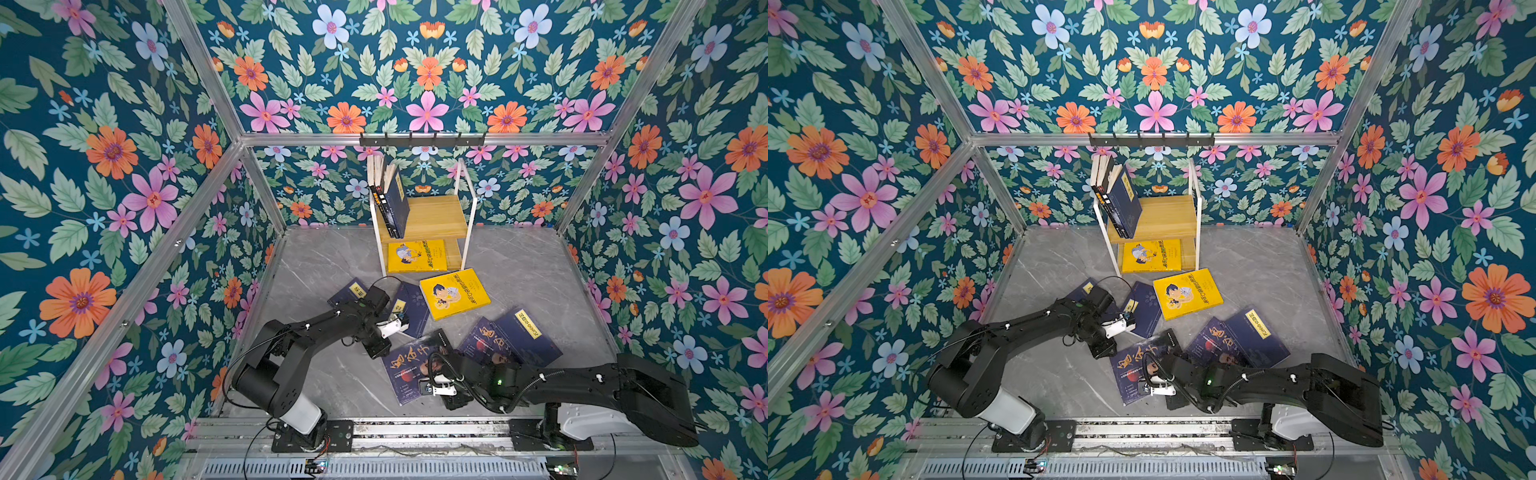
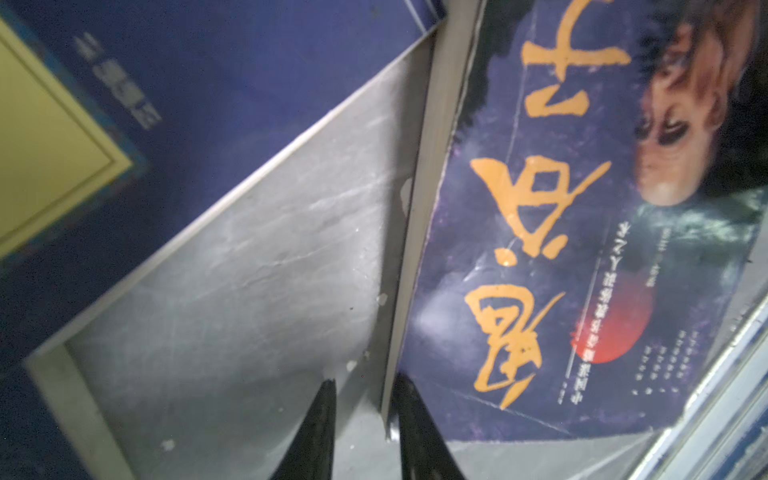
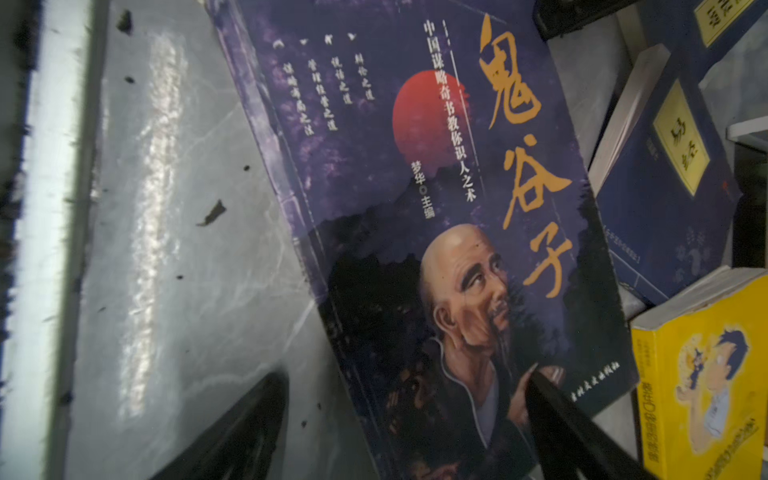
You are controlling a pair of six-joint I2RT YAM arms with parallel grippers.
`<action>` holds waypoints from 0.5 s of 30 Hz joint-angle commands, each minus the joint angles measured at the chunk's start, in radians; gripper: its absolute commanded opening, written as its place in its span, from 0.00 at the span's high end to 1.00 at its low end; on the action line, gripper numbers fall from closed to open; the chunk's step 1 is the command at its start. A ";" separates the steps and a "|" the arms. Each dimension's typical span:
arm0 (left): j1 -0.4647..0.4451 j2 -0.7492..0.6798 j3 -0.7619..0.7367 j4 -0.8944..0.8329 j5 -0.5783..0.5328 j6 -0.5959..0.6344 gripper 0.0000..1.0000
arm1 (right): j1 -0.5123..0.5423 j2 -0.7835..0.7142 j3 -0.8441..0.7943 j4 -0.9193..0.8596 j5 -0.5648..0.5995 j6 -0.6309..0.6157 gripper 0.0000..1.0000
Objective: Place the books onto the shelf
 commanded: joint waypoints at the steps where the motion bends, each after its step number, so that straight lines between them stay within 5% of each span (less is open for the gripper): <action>1: -0.010 0.023 -0.025 0.007 -0.081 0.031 0.91 | 0.006 0.027 -0.019 0.088 0.049 -0.041 0.11; 6: -0.040 0.066 -0.023 0.004 -0.051 0.025 0.98 | 0.054 0.112 -0.053 0.262 0.216 -0.183 0.10; 15: -0.062 0.098 -0.060 0.053 -0.105 0.034 1.00 | 0.073 0.162 -0.098 0.616 0.347 -0.409 0.13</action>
